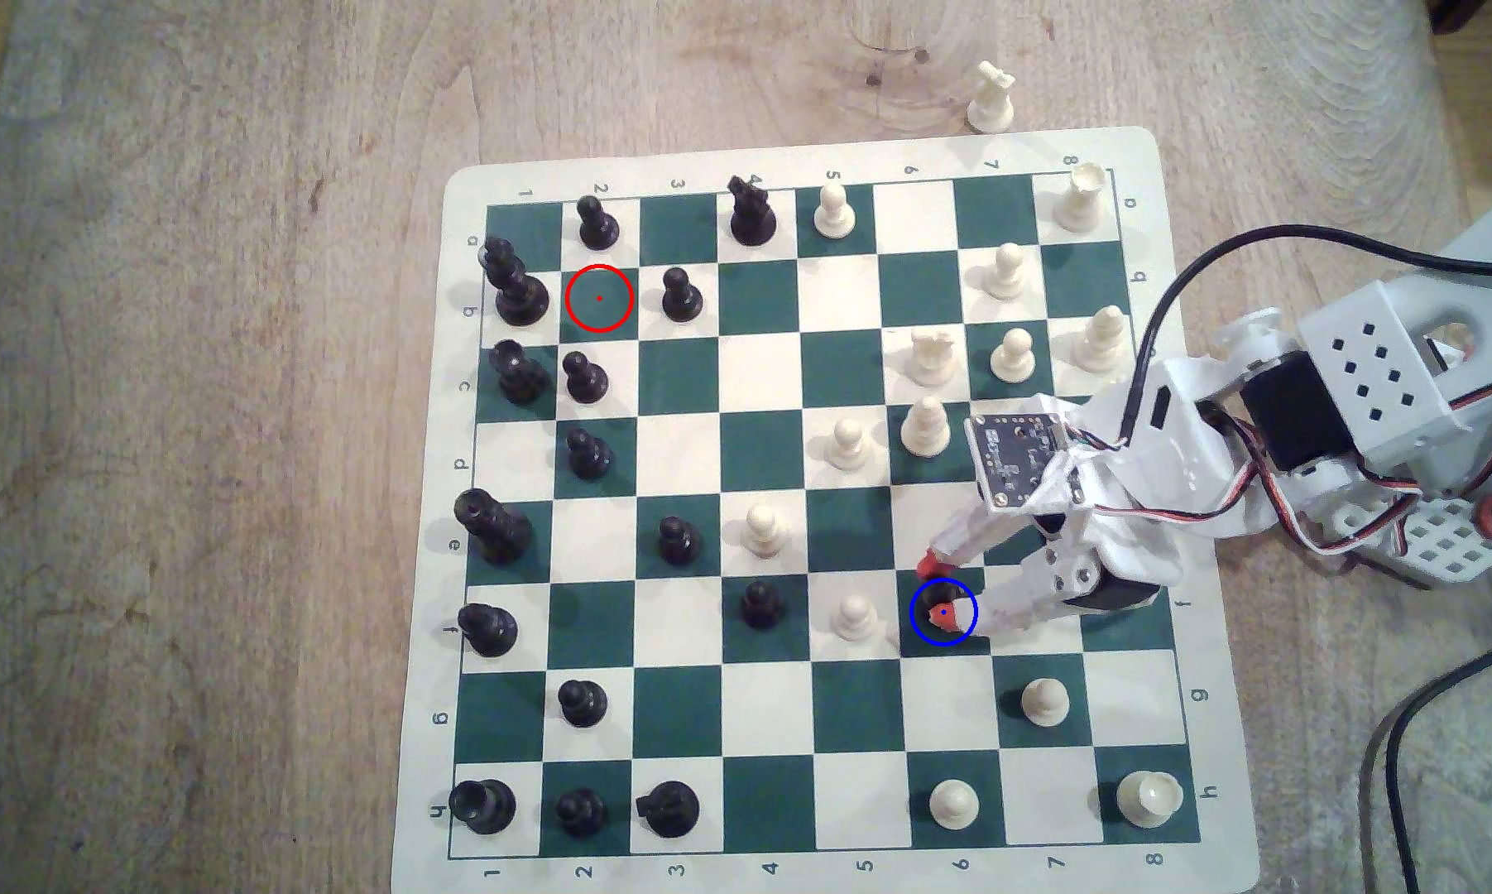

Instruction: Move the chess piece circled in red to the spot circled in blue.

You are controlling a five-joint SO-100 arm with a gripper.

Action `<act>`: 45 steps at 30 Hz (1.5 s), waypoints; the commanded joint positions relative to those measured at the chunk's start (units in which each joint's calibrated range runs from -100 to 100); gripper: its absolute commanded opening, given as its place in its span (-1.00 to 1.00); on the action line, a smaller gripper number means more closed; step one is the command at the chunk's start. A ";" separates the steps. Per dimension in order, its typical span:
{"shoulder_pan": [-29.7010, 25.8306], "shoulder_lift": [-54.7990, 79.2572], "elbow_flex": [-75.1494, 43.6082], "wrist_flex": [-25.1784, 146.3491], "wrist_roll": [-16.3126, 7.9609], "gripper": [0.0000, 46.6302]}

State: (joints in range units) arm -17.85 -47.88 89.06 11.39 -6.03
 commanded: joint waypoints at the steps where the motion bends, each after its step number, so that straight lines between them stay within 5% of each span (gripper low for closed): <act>1: 0.29 -2.20 -3.03 -0.26 -0.10 -0.98; 45: -1.59 0.94 -0.22 -0.99 -0.39 -0.94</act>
State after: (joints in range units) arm -19.10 -47.13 89.06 10.28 -6.67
